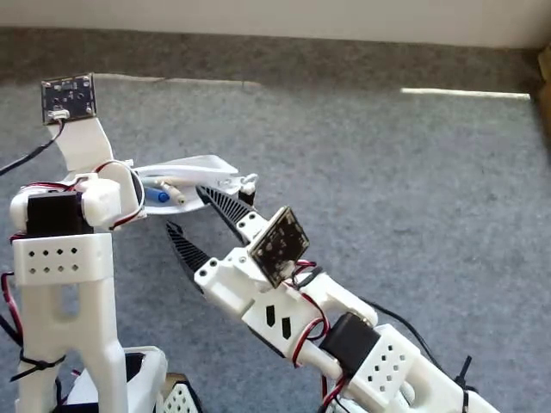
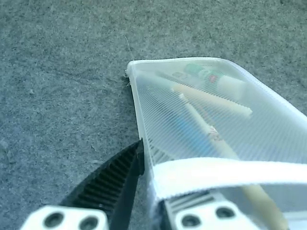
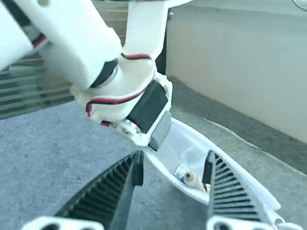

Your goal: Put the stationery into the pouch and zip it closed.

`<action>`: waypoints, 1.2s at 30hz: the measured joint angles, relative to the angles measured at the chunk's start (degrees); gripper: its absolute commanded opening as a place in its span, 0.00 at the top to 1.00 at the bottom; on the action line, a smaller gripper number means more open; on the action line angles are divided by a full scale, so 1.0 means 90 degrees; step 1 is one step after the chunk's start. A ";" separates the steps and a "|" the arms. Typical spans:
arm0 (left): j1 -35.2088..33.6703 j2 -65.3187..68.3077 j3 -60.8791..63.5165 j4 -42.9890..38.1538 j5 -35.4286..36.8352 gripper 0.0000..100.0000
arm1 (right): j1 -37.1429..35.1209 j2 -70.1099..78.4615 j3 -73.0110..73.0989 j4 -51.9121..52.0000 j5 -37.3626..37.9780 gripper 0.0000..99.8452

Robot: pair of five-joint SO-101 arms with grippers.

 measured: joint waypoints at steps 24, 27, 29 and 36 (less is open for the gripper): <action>0.0000 -0.0068 0.0127 0.0000 0.0000 0.99 | 0.0078 0.1475 0.0000 -0.0733 -0.0166 0.80; 0.0000 -0.0068 0.0127 0.0000 0.0000 0.99 | 0.0215 0.1475 0.0000 -0.0821 -0.0195 0.84; 0.0000 -0.0068 0.0127 0.0000 0.0000 0.99 | 0.0313 0.1475 0.0000 -0.0918 -0.0400 0.88; 0.0000 -0.0068 0.0127 0.0000 0.0000 0.99 | 0.0400 0.1475 0.0000 -0.0967 -0.0674 0.90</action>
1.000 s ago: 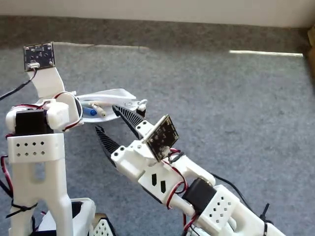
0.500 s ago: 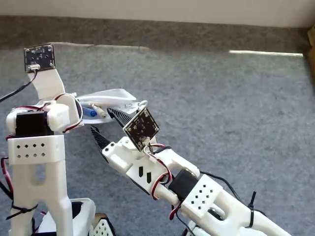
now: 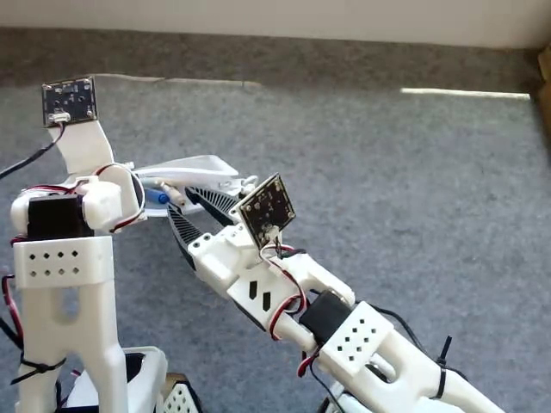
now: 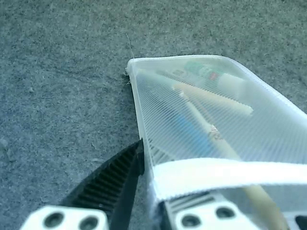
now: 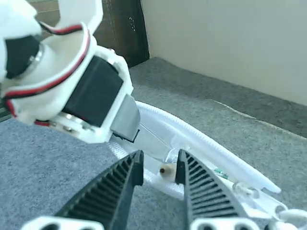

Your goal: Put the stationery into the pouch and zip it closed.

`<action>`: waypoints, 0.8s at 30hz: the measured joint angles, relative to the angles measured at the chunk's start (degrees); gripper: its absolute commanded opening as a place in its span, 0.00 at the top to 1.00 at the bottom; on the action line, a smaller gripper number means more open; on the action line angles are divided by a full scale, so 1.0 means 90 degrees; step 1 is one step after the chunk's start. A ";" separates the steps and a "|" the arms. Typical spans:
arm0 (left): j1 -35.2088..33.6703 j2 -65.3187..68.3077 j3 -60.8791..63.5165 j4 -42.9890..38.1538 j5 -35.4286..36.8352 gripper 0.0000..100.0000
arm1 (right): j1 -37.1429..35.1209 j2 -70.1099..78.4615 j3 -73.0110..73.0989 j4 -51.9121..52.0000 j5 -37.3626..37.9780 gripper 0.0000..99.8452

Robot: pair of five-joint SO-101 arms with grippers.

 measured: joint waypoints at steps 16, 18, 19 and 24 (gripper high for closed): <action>0.0000 0.0000 0.0000 0.0000 0.0000 0.99 | 0.0049 0.0000 0.0000 0.0186 0.0068 0.99; 0.0000 0.0000 0.0000 0.0000 0.0000 0.99 | 0.0049 0.0000 0.0000 0.0352 0.0117 0.99; 0.0000 0.0000 0.0000 0.0000 0.0000 0.99 | 0.0049 0.0000 0.0000 0.0420 0.0117 0.99; 0.0000 0.0000 0.0010 0.0010 0.0000 0.99 | 0.0049 -0.0254 -0.0010 0.0547 0.0117 0.99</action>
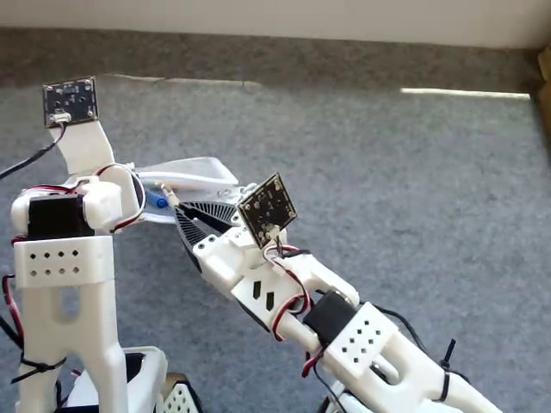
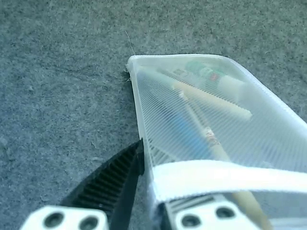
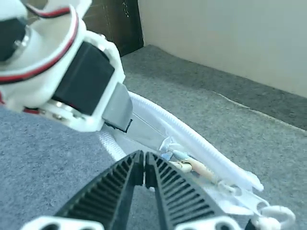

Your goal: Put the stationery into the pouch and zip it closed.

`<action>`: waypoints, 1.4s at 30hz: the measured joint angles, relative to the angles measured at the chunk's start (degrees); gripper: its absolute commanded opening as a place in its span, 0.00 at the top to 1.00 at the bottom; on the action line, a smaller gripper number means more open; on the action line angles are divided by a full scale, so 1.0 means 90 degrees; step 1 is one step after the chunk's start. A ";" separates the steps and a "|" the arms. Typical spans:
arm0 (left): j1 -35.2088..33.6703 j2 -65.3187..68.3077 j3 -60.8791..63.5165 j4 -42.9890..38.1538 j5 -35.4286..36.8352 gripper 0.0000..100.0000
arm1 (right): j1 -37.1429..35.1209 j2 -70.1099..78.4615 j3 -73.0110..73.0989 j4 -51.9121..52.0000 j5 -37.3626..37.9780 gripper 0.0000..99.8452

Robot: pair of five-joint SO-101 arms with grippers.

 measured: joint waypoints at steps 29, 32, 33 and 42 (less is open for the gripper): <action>0.0000 0.0000 0.0000 -0.0010 0.0000 0.99 | -0.0049 -0.0186 0.0010 0.0049 -0.1221 0.84; 0.0000 0.0000 0.0000 -0.0010 0.0000 0.99 | -0.0098 -0.0186 0.0010 0.0049 -0.1221 0.84; 0.0000 0.0000 0.0000 -0.0010 0.0000 0.99 | -0.0137 -0.0186 0.0010 0.0049 -0.1221 0.84; 0.0000 0.0000 0.0000 -0.0010 0.0000 0.99 | -0.0176 0.0449 -0.0098 0.0039 -0.1016 0.84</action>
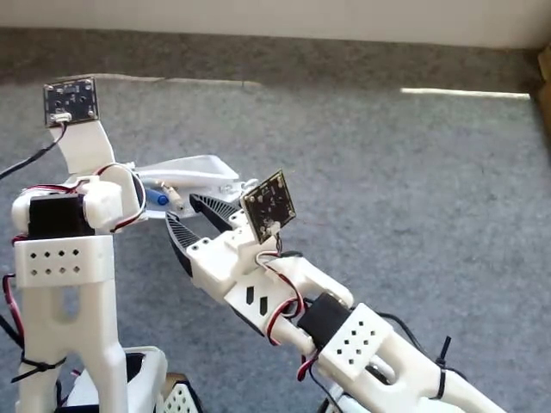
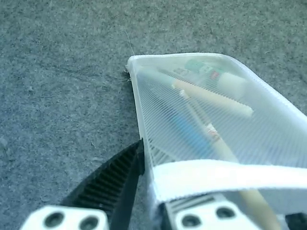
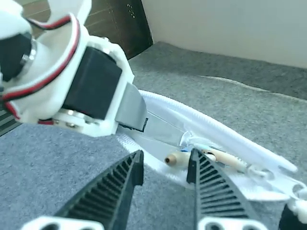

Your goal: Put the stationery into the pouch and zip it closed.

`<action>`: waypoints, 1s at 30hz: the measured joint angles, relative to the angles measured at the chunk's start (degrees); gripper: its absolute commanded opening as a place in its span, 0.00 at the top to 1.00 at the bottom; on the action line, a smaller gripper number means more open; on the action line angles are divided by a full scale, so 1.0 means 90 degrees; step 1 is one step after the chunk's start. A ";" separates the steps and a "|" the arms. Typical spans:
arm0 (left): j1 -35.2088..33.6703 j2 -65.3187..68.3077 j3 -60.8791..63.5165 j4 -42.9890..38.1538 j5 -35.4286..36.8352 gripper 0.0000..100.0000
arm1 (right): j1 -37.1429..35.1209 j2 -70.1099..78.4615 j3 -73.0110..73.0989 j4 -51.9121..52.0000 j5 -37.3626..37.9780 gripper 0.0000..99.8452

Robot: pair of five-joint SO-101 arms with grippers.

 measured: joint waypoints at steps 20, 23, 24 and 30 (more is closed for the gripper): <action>0.0000 0.0020 0.0000 0.0000 0.0000 0.99 | 0.0029 -0.0420 -0.0010 0.0010 0.0400 1.00; 0.0000 0.0020 0.0000 0.0000 0.0000 0.99 | 0.0000 -0.0694 -0.0010 0.0010 0.0400 1.00; 0.0000 0.0020 0.0000 0.0000 0.0000 0.99 | 0.0020 -0.0723 -0.0010 0.0010 0.0400 1.00; 0.0000 0.0020 0.0000 0.0000 0.0000 0.99 | 0.0029 -0.0674 -0.0010 0.0010 0.0400 0.92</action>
